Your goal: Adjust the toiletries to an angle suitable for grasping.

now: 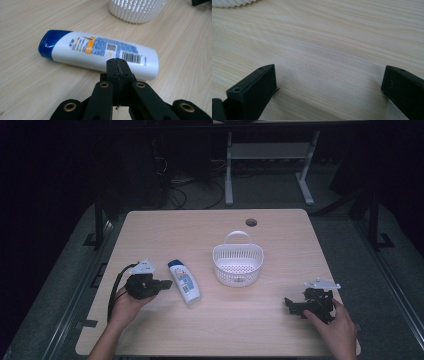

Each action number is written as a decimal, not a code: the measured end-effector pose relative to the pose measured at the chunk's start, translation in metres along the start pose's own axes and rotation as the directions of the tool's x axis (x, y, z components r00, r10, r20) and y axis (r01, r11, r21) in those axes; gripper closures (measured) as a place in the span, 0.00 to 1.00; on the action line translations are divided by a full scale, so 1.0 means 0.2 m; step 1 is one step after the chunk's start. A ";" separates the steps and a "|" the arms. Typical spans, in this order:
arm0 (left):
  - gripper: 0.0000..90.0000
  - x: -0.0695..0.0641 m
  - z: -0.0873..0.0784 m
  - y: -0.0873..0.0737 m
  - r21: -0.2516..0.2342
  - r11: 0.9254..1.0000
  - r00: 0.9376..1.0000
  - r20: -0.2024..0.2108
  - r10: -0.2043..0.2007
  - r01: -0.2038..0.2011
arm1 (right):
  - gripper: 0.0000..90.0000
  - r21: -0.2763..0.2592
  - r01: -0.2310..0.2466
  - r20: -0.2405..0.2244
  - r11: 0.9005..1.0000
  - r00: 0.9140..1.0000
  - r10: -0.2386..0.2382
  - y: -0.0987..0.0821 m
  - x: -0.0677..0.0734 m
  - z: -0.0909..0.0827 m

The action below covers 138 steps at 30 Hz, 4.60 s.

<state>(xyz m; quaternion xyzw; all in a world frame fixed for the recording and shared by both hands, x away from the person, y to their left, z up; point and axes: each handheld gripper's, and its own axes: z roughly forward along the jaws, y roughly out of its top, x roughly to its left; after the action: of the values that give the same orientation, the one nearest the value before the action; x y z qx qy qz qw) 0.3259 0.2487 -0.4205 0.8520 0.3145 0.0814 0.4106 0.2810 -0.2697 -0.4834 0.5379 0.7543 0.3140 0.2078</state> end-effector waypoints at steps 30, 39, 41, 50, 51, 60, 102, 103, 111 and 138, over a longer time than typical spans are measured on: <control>1.00 -0.10 0.33 0.22 0.029 0.998 0.994 0.092 0.053 -0.056 | 0.00 0.000 0.000 0.000 1.000 1.000 0.000 0.00 0.00 0.00; 1.00 -0.13 0.39 0.21 0.091 0.993 0.992 0.108 0.071 -0.080 | 0.00 0.000 0.000 0.000 1.000 1.000 0.000 0.00 0.00 0.00; 1.00 -0.14 0.40 0.21 0.107 0.991 0.991 0.109 0.074 -0.085 | 0.00 0.000 0.000 0.000 1.000 1.000 0.000 0.00 0.00 0.00; 1.00 -0.17 0.44 0.20 0.154 0.982 0.989 0.110 0.094 -0.110 | 0.00 0.000 0.000 0.000 1.000 1.000 0.000 0.00 0.00 0.00; 1.00 -0.17 0.44 0.20 0.156 0.982 0.990 0.109 0.094 -0.110 | 0.00 0.000 0.000 0.000 1.000 1.000 0.000 0.00 0.00 0.00; 1.00 -0.17 0.41 0.18 0.167 0.981 0.990 0.109 0.085 -0.103 | 0.00 0.000 0.000 0.000 1.000 1.000 0.000 0.00 0.00 0.00; 1.00 -0.10 0.22 0.05 0.196 0.980 0.997 0.065 0.032 -0.044 | 0.00 0.000 0.000 0.000 1.000 1.000 0.000 0.00 0.00 0.00; 1.00 -0.09 0.21 0.05 0.199 0.979 0.998 0.062 0.031 -0.043 | 0.00 0.001 0.000 0.000 1.000 1.000 0.000 0.00 0.00 0.00; 1.00 -0.06 0.16 0.00 0.208 0.978 0.999 0.043 0.019 -0.027 | 0.00 0.000 0.000 0.000 1.000 1.000 0.000 0.00 0.00 0.00; 1.00 0.02 0.01 -0.09 0.195 0.981 0.999 -0.052 -0.004 0.015 | 0.00 0.000 0.000 0.000 1.000 1.000 0.000 0.00 0.00 0.00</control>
<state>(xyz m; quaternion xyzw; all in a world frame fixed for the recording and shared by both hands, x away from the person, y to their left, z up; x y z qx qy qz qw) 0.3207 0.2585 -0.4364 0.8843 0.3354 0.0698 0.3171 0.2815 -0.2698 -0.4834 0.5380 0.7542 0.3139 0.2076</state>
